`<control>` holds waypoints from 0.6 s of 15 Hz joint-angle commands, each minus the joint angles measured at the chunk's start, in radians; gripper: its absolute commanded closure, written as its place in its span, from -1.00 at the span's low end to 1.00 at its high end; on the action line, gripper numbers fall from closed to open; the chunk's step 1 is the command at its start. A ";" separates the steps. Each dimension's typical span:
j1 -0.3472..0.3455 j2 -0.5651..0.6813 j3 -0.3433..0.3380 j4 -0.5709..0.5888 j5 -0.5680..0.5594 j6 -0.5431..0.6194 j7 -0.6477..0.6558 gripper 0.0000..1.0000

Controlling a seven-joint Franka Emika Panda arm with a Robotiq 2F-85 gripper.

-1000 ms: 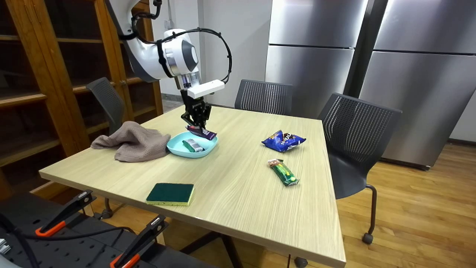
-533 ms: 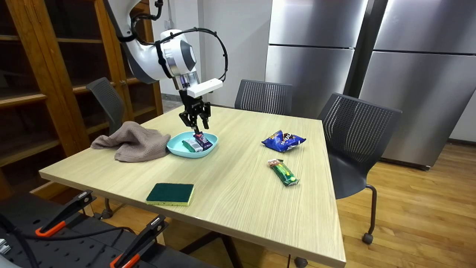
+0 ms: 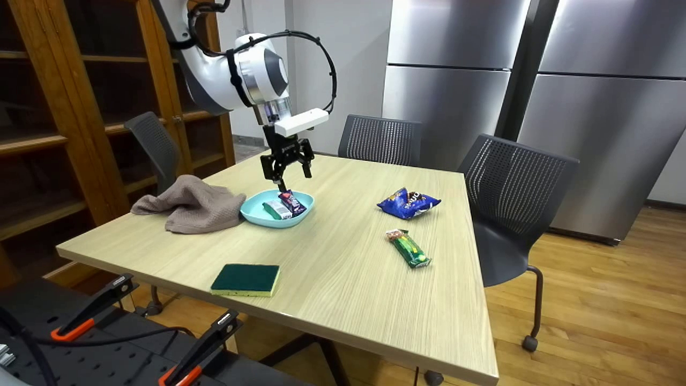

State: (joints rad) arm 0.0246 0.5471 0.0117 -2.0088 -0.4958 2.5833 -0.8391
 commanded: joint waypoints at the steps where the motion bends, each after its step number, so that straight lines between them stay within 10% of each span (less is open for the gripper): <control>1: -0.077 -0.124 0.018 -0.148 0.057 0.052 -0.023 -1.00; 9: -0.283 -0.224 0.008 -0.278 0.315 0.127 -0.087 -1.00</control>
State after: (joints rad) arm -0.1748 0.3848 0.0111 -2.2279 -0.2659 2.6738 -0.8550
